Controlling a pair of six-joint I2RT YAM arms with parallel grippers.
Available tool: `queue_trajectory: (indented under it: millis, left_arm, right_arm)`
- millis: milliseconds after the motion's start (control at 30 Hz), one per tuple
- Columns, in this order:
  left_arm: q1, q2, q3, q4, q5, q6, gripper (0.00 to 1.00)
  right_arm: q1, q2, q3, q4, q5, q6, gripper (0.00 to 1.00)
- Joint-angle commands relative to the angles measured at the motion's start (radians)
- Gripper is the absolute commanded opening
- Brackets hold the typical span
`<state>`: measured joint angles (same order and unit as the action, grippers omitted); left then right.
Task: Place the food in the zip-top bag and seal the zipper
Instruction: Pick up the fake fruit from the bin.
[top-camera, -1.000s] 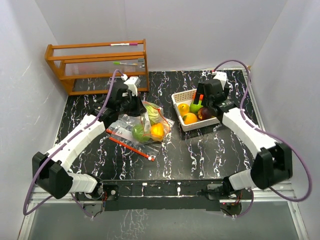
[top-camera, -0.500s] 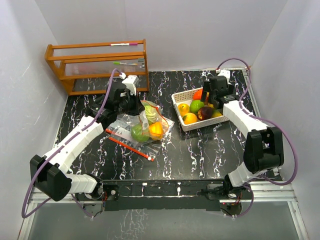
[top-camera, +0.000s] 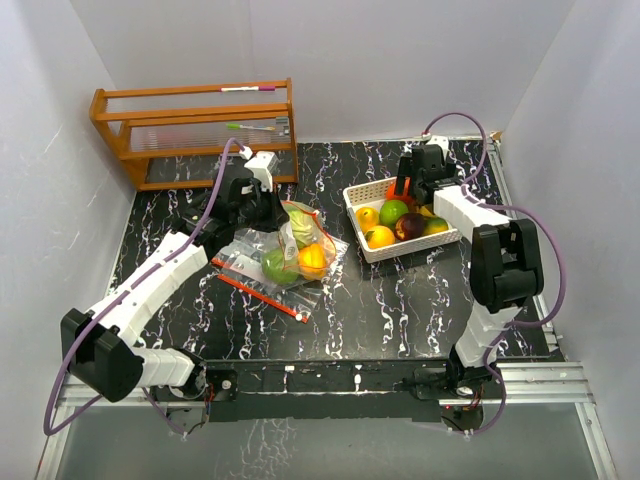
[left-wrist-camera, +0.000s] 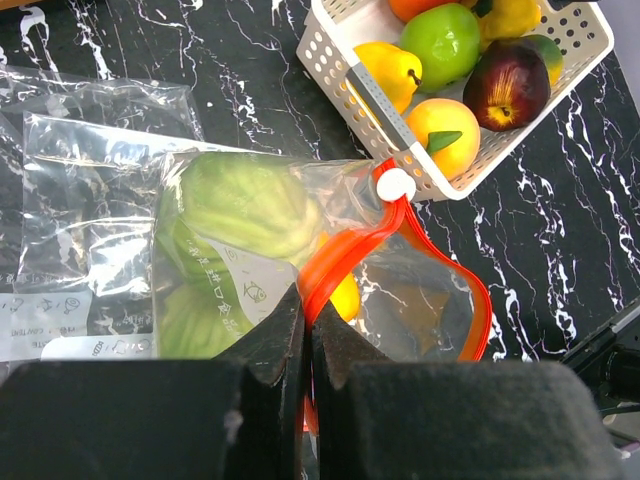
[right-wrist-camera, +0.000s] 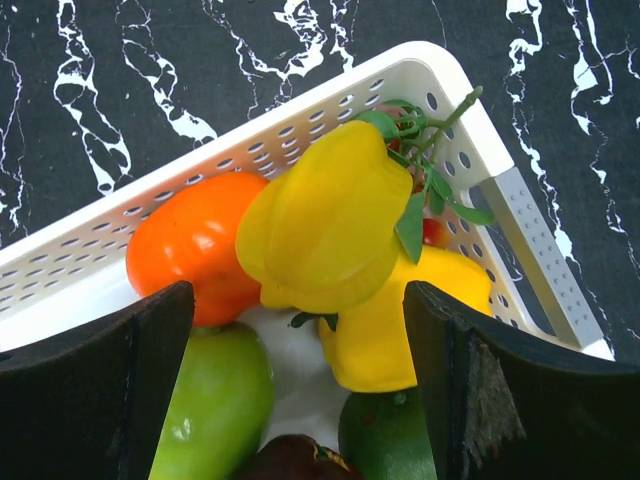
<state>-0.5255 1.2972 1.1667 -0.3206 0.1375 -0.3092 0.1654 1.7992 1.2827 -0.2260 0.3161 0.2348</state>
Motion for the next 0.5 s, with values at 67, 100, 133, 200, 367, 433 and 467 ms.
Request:
queue_trajectory:
  millis: [67, 100, 133, 200, 367, 433, 467]
  left_arm:
    - [0.0, -0.003, 0.008, 0.014, -0.009, 0.013, 0.0]
    - [0.0, -0.001, 0.007, 0.014, -0.009, 0.012, 0.0]
    - [0.0, 0.0, 0.007, 0.014, -0.01, 0.013, 0.0]
    - [0.001, 0.002, 0.005, 0.013, -0.011, 0.013, 0.0]
    - [0.0, 0.003, 0.005, 0.012, -0.014, 0.013, 0.0]
    - [0.0, 0.002, 0.004, 0.012, -0.017, 0.014, 0.0]
    - [0.0, 0.002, 0.003, 0.012, -0.018, 0.015, 0.0]
  right_arm:
    - [-0.006, 0.022, 0.066, 0.092, 0.083, 0.034, 0.86]
    - [-0.007, 0.024, 0.066, 0.096, 0.098, 0.034, 0.85]
    - [-0.007, 0.027, 0.066, 0.098, 0.114, 0.034, 0.85]
    - [-0.011, 0.037, 0.071, 0.101, 0.131, 0.034, 0.84]
    - [-0.019, 0.073, 0.09, 0.116, 0.114, 0.028, 0.83]
    - [-0.02, 0.086, 0.1, 0.116, 0.119, 0.028, 0.82]
    - [-0.021, 0.089, 0.104, 0.115, 0.125, 0.029, 0.82]
